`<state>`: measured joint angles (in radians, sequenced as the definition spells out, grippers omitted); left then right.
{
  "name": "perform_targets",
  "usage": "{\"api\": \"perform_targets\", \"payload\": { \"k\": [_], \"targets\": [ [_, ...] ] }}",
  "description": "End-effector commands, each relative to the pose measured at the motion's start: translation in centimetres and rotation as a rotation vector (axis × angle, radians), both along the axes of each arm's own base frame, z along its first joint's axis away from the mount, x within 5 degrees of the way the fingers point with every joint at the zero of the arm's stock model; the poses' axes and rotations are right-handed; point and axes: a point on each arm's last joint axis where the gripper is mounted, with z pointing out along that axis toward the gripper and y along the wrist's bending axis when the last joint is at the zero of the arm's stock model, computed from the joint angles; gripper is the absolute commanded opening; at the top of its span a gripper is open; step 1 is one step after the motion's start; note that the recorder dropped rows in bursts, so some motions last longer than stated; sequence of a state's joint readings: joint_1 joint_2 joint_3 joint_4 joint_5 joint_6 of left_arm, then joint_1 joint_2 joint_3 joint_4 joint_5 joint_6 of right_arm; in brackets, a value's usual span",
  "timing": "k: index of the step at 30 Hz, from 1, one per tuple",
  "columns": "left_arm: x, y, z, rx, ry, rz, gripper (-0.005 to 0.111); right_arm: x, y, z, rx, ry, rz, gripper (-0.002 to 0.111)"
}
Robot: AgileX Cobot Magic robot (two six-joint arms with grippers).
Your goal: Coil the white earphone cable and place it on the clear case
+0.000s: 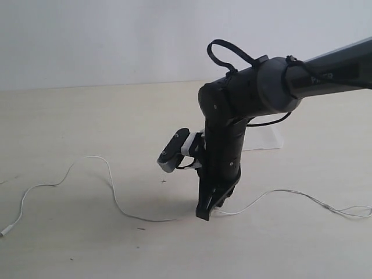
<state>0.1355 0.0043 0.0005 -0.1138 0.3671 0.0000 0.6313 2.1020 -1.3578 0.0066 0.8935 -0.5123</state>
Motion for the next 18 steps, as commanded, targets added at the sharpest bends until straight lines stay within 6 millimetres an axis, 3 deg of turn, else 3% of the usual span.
{"api": "perform_targets", "payload": {
  "k": [1, 4, 11, 18],
  "targets": [
    [0.0, 0.0, 0.1, -0.001, -0.012, 0.003, 0.0, -0.2, 0.3, 2.5, 0.089, -0.027, 0.0, 0.0],
    [0.0, 0.0, 0.1, -0.001, -0.012, 0.003, 0.0, -0.4, 0.6, 2.7, 0.12, -0.011, 0.003, 0.007],
    [0.0, 0.0, 0.1, -0.001, -0.012, 0.003, 0.0, -1.1, 0.6, 2.7, 0.133, 0.055, 0.037, 0.042],
    [0.0, 0.0, 0.1, -0.001, -0.012, 0.003, 0.0, -1.3, 0.5, 1.1, 0.099, 0.109, 0.109, 0.044]
  ]
}}
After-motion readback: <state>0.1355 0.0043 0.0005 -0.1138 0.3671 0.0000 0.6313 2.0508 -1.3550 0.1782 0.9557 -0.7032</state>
